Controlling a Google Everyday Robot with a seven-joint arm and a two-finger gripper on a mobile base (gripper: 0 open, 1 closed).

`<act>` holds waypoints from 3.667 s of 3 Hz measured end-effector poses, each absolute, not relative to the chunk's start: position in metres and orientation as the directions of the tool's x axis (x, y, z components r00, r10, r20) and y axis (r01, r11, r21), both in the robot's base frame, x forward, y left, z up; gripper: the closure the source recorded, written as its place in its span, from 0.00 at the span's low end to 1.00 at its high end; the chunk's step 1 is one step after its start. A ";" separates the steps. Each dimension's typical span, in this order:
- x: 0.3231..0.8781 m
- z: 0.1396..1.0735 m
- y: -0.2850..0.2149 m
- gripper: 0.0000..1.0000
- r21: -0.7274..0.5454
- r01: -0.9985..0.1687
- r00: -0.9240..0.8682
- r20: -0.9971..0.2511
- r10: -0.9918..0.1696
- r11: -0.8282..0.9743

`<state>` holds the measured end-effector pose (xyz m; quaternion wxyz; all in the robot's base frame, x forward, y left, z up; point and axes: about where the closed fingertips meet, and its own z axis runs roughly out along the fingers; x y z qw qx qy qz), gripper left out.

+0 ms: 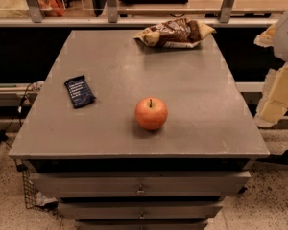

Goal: Move rxbar blueberry near brown chip bag

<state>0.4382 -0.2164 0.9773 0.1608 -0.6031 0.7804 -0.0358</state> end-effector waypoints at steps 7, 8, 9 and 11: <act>0.521 0.921 0.001 0.00 -0.099 -0.965 -0.129 -0.631 -0.765 0.244; 0.529 0.903 0.051 0.00 -0.059 -0.972 -0.121 -0.701 -0.702 0.226; 0.539 0.887 0.114 0.00 -0.027 -0.981 -0.103 -0.768 -0.633 0.192; 0.563 0.863 0.170 0.00 -0.023 -0.986 -0.076 -0.817 -0.572 0.163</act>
Offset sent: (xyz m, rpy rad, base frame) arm 0.0479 0.0635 -0.0352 0.2806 0.0289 0.0423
